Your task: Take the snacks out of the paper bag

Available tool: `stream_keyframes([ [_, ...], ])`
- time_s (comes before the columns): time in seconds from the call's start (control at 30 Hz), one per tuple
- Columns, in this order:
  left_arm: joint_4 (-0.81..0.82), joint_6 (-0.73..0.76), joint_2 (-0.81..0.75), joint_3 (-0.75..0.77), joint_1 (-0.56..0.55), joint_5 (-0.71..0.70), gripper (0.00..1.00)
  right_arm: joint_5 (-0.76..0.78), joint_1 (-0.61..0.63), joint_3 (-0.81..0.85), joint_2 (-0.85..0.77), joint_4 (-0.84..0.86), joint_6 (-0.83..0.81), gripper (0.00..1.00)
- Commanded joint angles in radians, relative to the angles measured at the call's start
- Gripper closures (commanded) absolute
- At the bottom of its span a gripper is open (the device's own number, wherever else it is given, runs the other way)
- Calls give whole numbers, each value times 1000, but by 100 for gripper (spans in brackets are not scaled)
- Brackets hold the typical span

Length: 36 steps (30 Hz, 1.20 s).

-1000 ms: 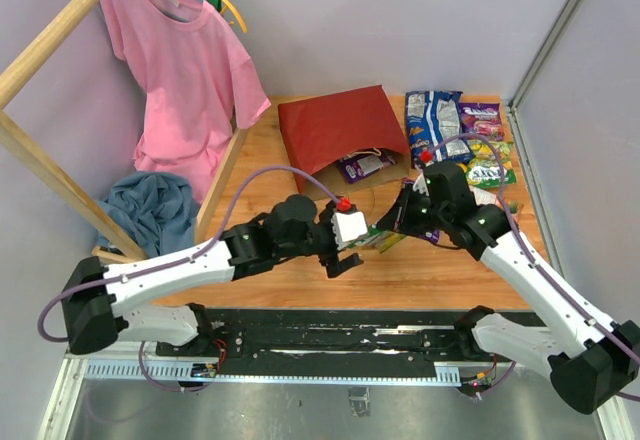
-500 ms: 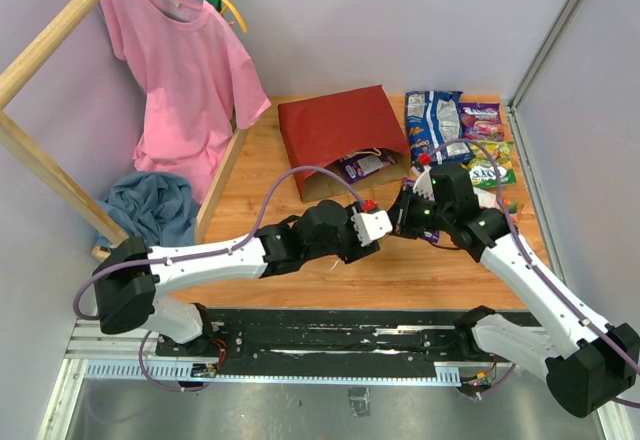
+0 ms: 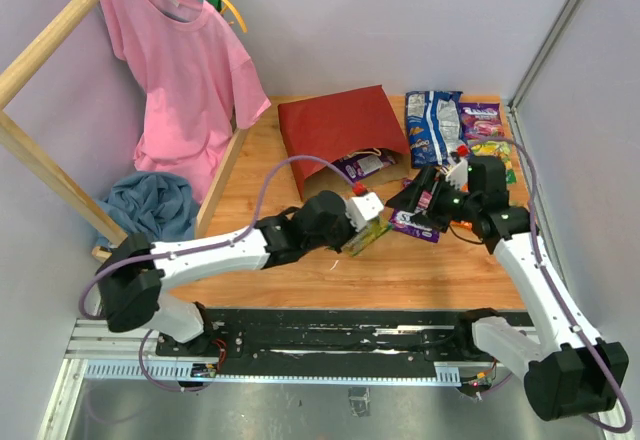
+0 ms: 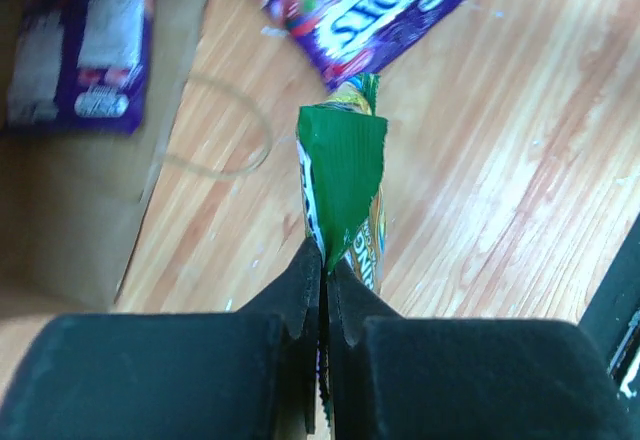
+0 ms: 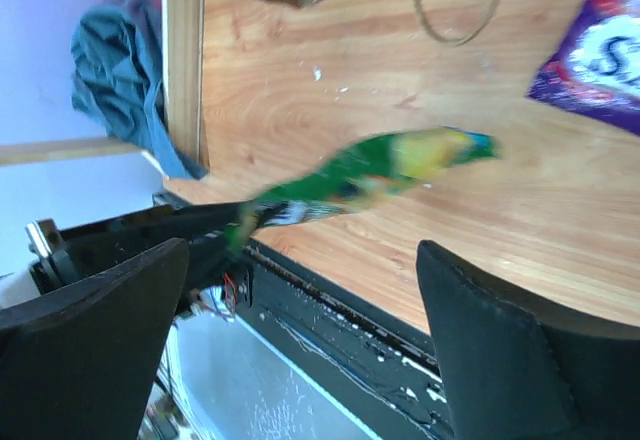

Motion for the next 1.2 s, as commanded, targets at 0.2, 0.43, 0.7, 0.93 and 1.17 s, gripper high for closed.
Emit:
stream_keyframes([
  [0.2,-144,-373,-441,-145,193,-70,100,-46,-214,47,0,-85,-114,2],
  [0.43,-175,-698,-723,-313,478,-124,99,-83,-215,29,39,-58,-110,1],
  [0.7,-155,-944,-743,-434,575,-211,99,-96,-215,10,31,-51,-115,2],
  [0.93,51,-1031,-708,-554,666,-107,99,-108,-215,-3,19,-56,-131,1],
  [1.17,33,-1135,-633,-593,684,-236,99,-106,-215,-12,14,-60,-140,1],
])
